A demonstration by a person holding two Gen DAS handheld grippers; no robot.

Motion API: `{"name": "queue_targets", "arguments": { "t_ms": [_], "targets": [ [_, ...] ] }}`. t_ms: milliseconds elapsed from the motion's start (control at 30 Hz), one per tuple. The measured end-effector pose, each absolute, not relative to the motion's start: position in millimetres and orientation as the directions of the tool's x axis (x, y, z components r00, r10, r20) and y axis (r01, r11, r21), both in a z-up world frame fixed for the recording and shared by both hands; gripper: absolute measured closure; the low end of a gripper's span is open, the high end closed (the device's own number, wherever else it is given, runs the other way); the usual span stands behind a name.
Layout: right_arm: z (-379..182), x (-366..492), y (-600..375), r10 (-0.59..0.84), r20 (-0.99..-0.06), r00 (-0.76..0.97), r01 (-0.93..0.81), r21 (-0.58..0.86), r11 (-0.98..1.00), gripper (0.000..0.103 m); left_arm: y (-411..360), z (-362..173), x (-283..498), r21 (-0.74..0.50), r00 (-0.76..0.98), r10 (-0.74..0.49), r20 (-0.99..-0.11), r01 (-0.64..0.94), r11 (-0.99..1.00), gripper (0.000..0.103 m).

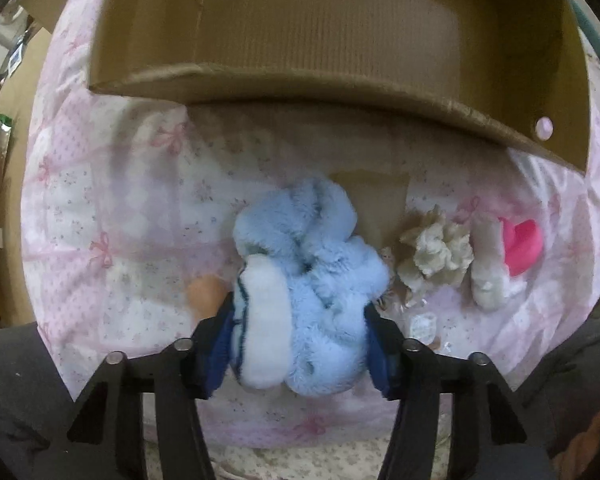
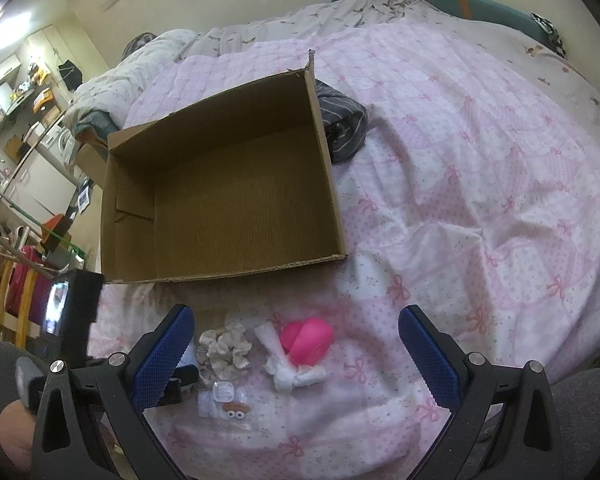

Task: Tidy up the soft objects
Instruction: 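Lower the left tool onto the light-blue sock bundle and close it, then grasp the white sock with the right tool while the left tool lifts the blue bundle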

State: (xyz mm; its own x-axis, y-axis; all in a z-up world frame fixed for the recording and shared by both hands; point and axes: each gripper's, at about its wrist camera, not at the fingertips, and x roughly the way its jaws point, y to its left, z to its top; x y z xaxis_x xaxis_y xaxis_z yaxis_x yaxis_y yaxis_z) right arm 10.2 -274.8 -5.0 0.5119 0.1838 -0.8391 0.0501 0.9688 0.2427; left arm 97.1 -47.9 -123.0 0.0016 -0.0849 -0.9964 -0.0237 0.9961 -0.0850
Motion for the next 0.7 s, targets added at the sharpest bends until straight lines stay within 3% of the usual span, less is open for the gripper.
{"name": "queue_targets", "arguments": {
  "t_ms": [67,367,533,700],
  "targets": [
    [-5.1,10.0,-274.7,0.184,-0.839,0.512,0.050,0.243,0.969,0.000,-40.3,-107.0,96.2,-0.098,0.028,-0.097,-0.995,-0.018,0.995,0.068],
    [-7.2,10.9,-274.5,0.191,-0.841,0.507,0.050,0.249,0.967,0.000,-0.6,-31.9,90.4,-0.217,0.131,-0.214,-0.968,-0.008,0.976,0.069],
    [-10.1,13.0,-277.9,0.200,-0.847,0.493,0.065,0.266,0.962,0.000,13.9,-20.8,78.1,-0.124,0.221,-0.120,-0.968,-0.002,0.992,0.070],
    [-16.9,17.4,-290.3,0.249,-0.857,0.451,0.112,0.331,0.937,0.000,28.2,-39.4,69.9,-0.118,0.250,-0.106,-0.963,-0.035,0.992,0.071]
  ]
}}
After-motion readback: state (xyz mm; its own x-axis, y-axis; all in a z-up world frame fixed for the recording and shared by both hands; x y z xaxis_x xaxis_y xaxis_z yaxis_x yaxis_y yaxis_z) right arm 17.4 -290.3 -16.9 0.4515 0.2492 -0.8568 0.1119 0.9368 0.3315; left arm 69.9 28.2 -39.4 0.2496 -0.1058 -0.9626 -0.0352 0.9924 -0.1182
